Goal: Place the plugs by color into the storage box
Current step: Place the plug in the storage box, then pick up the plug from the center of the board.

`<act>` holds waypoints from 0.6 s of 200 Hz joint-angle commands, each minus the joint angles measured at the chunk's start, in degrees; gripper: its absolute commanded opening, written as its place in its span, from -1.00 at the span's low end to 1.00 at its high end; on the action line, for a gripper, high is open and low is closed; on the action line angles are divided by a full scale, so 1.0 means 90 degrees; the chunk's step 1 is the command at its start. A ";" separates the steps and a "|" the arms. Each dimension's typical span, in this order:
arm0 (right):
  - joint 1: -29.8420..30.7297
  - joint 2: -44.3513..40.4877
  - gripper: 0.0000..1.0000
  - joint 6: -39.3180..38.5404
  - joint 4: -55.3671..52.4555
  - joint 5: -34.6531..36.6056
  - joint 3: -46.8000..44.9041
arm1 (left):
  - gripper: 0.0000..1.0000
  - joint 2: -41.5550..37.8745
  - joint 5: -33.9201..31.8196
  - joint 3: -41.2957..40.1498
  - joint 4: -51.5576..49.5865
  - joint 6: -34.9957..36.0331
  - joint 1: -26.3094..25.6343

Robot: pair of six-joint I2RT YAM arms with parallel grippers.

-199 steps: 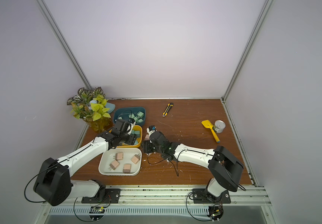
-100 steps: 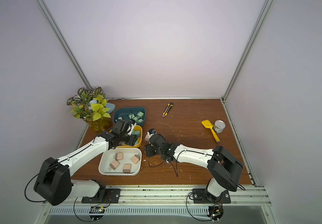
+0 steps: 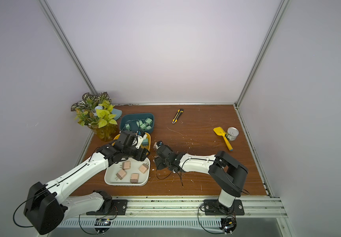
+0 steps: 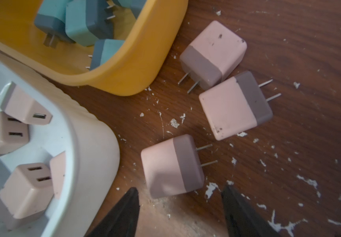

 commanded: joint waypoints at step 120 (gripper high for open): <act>0.0047 0.0762 0.33 -0.0706 0.0131 -0.0066 0.0653 | 0.38 -0.0834 0.0442 -0.0462 -0.0883 -0.1226 -0.0073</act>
